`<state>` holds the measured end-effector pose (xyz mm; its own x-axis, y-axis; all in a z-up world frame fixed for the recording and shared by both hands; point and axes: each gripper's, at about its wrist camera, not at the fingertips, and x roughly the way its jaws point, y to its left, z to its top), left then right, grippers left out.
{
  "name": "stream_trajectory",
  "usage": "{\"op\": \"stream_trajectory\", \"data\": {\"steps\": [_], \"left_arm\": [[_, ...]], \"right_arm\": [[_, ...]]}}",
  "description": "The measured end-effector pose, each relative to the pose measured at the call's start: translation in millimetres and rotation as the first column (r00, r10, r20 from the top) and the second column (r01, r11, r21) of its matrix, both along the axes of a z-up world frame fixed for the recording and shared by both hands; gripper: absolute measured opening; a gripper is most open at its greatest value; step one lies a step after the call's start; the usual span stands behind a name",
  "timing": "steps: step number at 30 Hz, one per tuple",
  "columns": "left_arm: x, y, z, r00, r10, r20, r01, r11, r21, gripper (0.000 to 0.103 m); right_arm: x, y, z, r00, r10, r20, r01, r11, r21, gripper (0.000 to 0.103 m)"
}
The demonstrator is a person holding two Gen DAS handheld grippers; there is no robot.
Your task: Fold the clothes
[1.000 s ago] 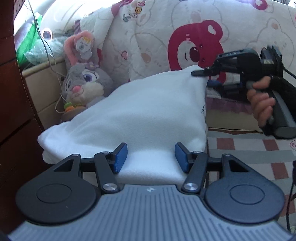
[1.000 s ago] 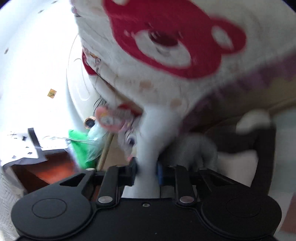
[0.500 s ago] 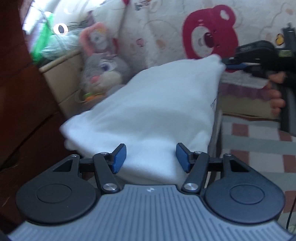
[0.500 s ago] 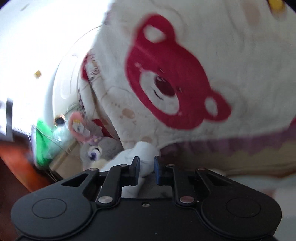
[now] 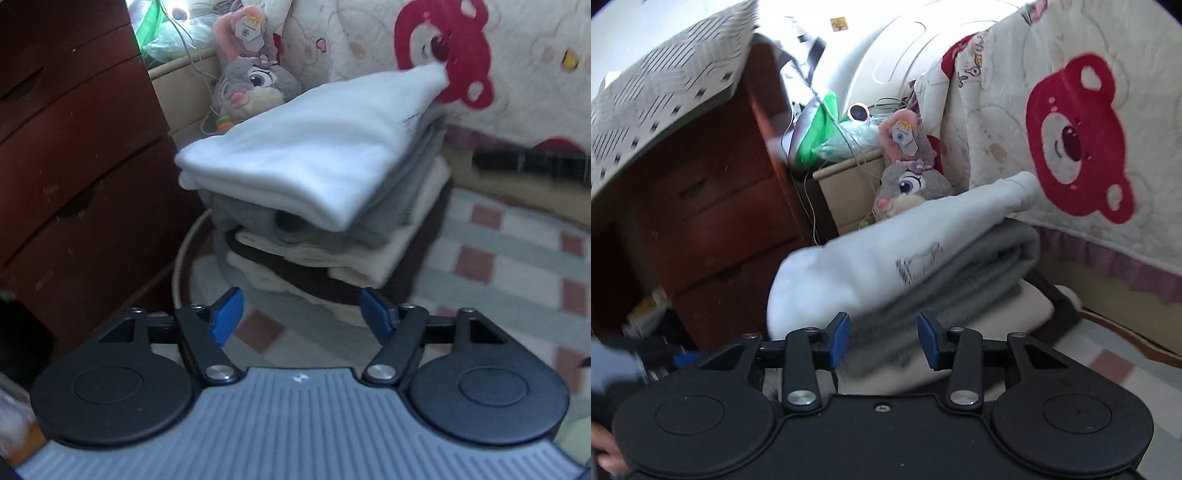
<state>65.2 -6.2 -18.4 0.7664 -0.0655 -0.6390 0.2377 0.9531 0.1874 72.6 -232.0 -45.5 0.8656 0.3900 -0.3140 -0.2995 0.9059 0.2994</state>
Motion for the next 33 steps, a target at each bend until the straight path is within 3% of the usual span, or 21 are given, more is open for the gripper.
{"op": "stream_trajectory", "data": {"steps": [3, 9, 12, 13, 15, 18, 21, 30, 33], "left_arm": [[-21, -12, 16, 1.0, -0.022, -0.005, 0.021, 0.999, -0.041, 0.083], [-58, -45, 42, 0.999, -0.03, 0.029, 0.03, 1.0, 0.009, 0.102], [-73, -59, 50, 1.0, -0.009, 0.028, 0.008, 0.999, 0.032, 0.103], [-79, -64, 50, 1.0, 0.0, 0.026, 0.0, 0.999, 0.037, 0.103], [-90, -72, 50, 1.0, 0.007, 0.014, -0.008, 0.999, 0.034, 0.103], [-101, -83, 44, 0.999, -0.009, -0.039, 0.011, 0.998, 0.064, 0.103], [-113, -84, 42, 0.998, -0.001, -0.056, 0.003, 0.999, 0.042, 0.103], [-156, -81, 42, 0.998, 0.06, -0.007, -0.059, 0.998, 0.007, 0.103], [-162, -82, 38, 0.998, 0.058, -0.031, -0.058, 0.998, 0.006, 0.103]], "right_arm": [[-30, 1, 4, 1.0, -0.017, 0.0, 0.017, 0.998, -0.052, 0.055], [-82, -12, 11, 0.996, -0.083, -0.019, 0.081, 0.994, -0.08, 0.072], [-106, -19, 15, 0.992, -0.118, -0.044, 0.113, 0.988, -0.106, 0.076], [-113, -21, 16, 0.99, -0.129, -0.051, 0.123, 0.986, -0.115, 0.085], [-126, -20, 19, 0.987, -0.146, -0.062, 0.136, 0.982, -0.133, 0.09], [-142, -17, 29, 0.976, -0.184, -0.115, 0.164, 0.972, -0.168, 0.09], [-155, -16, 40, 0.975, -0.188, -0.121, 0.164, 0.969, -0.184, 0.091], [-190, -9, 50, 0.955, -0.26, -0.144, 0.22, 0.944, -0.245, 0.091], [-200, -7, 49, 0.947, -0.281, -0.157, 0.231, 0.933, -0.275, 0.091]]}}
